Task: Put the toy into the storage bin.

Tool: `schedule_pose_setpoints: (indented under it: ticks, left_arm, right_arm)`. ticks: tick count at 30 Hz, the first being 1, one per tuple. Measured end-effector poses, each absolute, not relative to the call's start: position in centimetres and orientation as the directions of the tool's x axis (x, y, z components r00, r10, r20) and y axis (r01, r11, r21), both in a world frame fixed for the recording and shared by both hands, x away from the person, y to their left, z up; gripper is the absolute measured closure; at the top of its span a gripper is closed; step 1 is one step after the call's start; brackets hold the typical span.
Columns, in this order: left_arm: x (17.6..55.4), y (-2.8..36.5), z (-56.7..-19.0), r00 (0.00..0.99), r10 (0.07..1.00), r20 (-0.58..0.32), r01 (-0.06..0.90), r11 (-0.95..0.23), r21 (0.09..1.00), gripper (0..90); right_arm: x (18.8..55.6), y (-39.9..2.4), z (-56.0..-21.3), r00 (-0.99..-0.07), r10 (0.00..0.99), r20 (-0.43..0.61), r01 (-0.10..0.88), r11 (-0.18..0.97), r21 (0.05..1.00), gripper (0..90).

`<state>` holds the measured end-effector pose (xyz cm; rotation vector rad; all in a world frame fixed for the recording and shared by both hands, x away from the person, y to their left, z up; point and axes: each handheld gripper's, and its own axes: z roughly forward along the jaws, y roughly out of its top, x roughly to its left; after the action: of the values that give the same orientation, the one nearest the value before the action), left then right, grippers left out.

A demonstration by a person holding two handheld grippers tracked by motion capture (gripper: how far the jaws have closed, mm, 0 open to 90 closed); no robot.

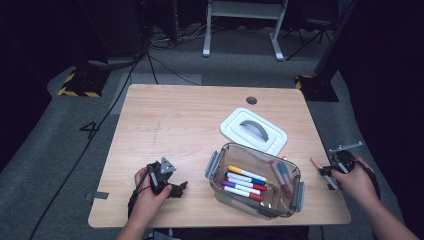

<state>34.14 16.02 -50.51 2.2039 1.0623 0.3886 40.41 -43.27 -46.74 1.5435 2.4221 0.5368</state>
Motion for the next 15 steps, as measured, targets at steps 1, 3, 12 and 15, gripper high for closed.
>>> schedule_pose_setpoints:
  ticks: [1, 3, 12, 15]
  left_arm:
    - [34.1, 16.0, -50.5, 0.627, 0.779, -0.015, 0.585, -0.458, 0.669, 3.7]
    - [34.1, 16.0, -50.5, 0.627, 0.779, -0.015, 0.585, -0.459, 0.669, 3.7]
    - [34.1, 16.0, -50.5, 0.625, 0.78, -0.011, 0.584, -0.458, 0.671, 3.7]
    - [34.2, 16.0, -50.5, 0.625, 0.781, -0.007, 0.581, -0.459, 0.672, 3.5]
  right_arm:
    - [40.4, -43.3, -46.7, -0.417, 0.909, 0.024, 0.829, 0.37, 0.419, 77.5]
    - [40.5, -43.4, -46.3, -0.414, 0.91, 0.04, 0.825, 0.356, 0.438, 77.5]
    - [40.8, -42.6, -42.9, -0.44, 0.893, 0.093, 0.792, 0.338, 0.508, 77.5]
    - [41.0, -41.7, -41.8, -0.463, 0.88, 0.106, 0.776, 0.345, 0.528, 77.5]
